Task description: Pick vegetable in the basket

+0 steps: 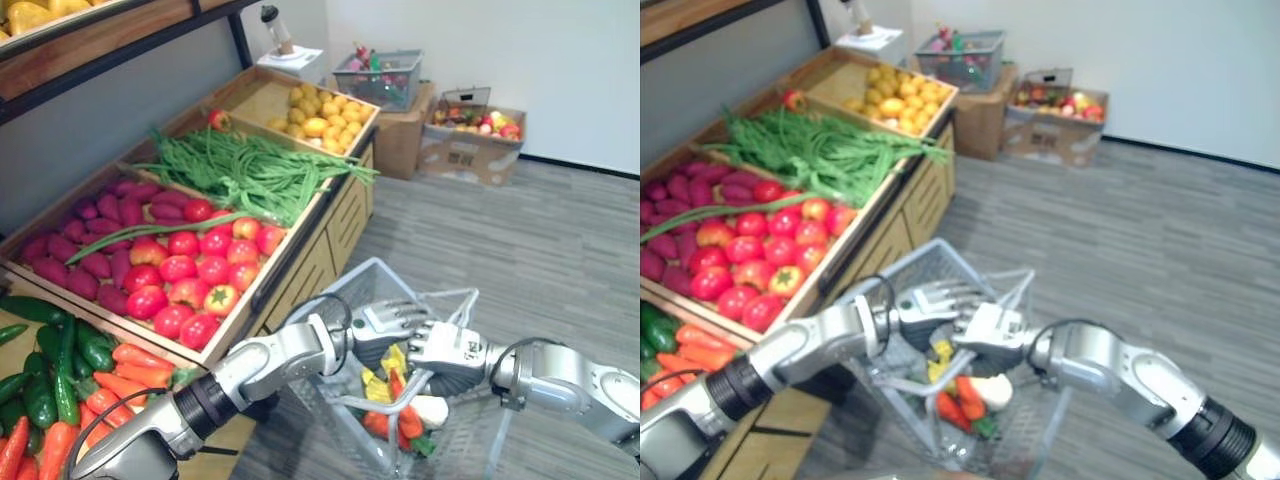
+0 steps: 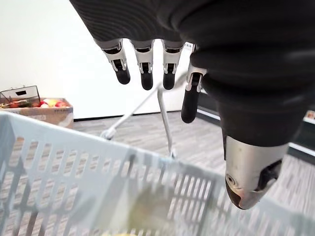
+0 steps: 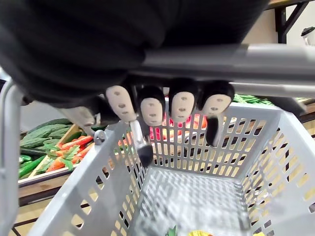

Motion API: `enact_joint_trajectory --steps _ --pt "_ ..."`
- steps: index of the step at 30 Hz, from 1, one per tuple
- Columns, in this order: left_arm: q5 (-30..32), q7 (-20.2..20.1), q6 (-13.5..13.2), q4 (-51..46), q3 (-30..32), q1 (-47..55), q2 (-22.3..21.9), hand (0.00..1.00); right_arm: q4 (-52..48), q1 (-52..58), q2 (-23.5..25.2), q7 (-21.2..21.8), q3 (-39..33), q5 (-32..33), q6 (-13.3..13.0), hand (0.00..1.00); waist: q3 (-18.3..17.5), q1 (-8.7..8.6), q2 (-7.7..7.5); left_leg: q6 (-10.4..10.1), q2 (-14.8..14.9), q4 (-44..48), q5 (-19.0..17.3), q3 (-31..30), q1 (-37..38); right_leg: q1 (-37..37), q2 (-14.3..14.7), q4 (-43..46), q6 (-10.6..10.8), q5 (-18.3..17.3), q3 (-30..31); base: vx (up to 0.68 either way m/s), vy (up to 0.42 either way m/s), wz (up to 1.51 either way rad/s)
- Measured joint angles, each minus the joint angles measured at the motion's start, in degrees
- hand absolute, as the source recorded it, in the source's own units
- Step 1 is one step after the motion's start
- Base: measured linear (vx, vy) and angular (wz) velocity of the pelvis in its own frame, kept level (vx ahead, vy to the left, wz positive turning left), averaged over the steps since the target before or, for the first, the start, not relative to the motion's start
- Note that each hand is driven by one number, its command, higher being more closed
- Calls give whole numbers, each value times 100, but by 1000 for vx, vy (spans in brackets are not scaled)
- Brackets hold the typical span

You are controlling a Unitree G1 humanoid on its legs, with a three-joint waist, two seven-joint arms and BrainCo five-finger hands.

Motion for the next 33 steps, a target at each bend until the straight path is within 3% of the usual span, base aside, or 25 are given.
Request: enact_joint_trajectory --steps 5,8,11,15,20,24,28,33 --pt "-410 403 48 -725 697 627 -63 0 94 282 225 -38 -349 -179 -4 100 1 9 -2 13 -2 -11 9 -51 -3 24 -11 7 -6 -23 -61 -13 -30 7" --pt "-428 513 139 -929 1264 1079 -370 0 334 503 497 -166 -558 -436 29 100 3 34 -10 18 -11 -17 12 -85 -9 39 -25 6 -5 -34 -90 -15 -33 5" --pt "-917 688 305 -1121 2075 1626 -841 0 536 681 733 -216 -763 -660 51 100 2 37 -24 39 -35 -44 29 -180 -33 47 -48 5 6 -52 -139 -16 -33 9" --pt "-1631 1141 598 -1357 2990 2171 -1790 0 1048 685 1013 -414 -991 -897 160 100 -15 61 -125 80 -113 -143 122 -346 -110 46 -118 -1 -22 -41 -278 -18 -35 18" --pt "-2458 1701 787 -1664 3377 2706 -2681 0 1887 643 1133 -633 -1142 -1180 381 100 -22 181 -229 125 -268 -395 293 -621 -141 140 -222 -81 -25 -38 -509 -13 -39 27" --pt "-2665 2079 721 -1932 3412 2880 -2805 0 2715 605 1203 -770 -1304 -1321 508 100 -51 244 -316 173 -396 -575 467 -1003 -309 215 -315 -182 -27 -36 -884 -17 -54 55" --pt "-2856 2281 571 -1933 3732 3198 -3036 0 4010 662 1700 -984 -2014 -1311 713 100 -77 328 -373 230 -552 -826 728 -1601 -528 355 -449 -316 -29 -35 -1453 -12 -31 71" --pt "-2896 2588 537 -1596 4713 3620 -3297 0 5257 1293 2907 -1439 -3546 -1102 1174 100 -122 407 -427 284 -764 -1296 1095 -2358 -704 593 -575 -509 -44 -48 -2150 -3 -4 80"
